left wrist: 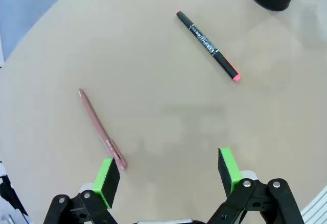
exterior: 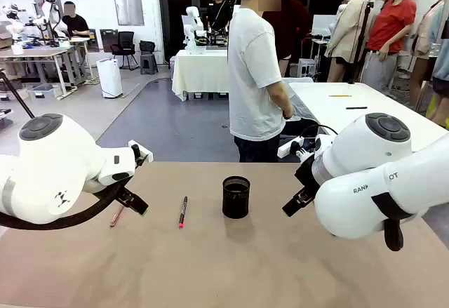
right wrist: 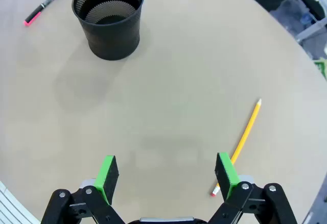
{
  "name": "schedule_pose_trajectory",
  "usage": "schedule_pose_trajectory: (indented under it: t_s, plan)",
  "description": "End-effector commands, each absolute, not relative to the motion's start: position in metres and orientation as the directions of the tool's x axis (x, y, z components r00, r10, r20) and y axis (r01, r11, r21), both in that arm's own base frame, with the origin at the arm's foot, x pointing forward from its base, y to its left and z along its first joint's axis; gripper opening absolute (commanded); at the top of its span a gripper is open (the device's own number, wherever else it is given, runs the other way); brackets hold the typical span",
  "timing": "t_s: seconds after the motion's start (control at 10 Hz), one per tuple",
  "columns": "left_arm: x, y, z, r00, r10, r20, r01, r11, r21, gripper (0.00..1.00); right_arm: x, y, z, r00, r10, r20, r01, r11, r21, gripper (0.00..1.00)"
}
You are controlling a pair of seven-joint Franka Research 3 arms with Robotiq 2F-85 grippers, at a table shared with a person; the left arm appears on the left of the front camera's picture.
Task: Place the pens into the pen holder.
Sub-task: Pick up a writing instrument from the table and place it into the Pen holder.
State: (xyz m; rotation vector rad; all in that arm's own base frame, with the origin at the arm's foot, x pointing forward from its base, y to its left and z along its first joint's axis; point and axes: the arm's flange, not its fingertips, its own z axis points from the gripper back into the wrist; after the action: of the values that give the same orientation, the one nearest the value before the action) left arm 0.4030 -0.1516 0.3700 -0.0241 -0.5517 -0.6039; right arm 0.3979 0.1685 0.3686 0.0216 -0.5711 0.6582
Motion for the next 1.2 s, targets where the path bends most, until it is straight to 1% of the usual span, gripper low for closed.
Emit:
schedule_pose_trajectory:
  t_s: [0.0, 1.1]
  plan:
    - [0.4029, -0.1516, 0.3702, 0.684, -0.532, 0.499, 0.545, 0.827, 0.136, 1.00, 0.3940, 0.1682, 0.3710, 0.644, 0.573, 0.507, -0.585, 0.796, -0.157, 1.00]
    - [0.4029, -0.1516, 0.3702, 0.684, -0.532, 0.499, 0.545, 0.827, 0.136, 1.00, 0.3940, 0.1682, 0.3710, 0.644, 0.573, 0.507, -0.585, 0.796, -0.157, 1.00]
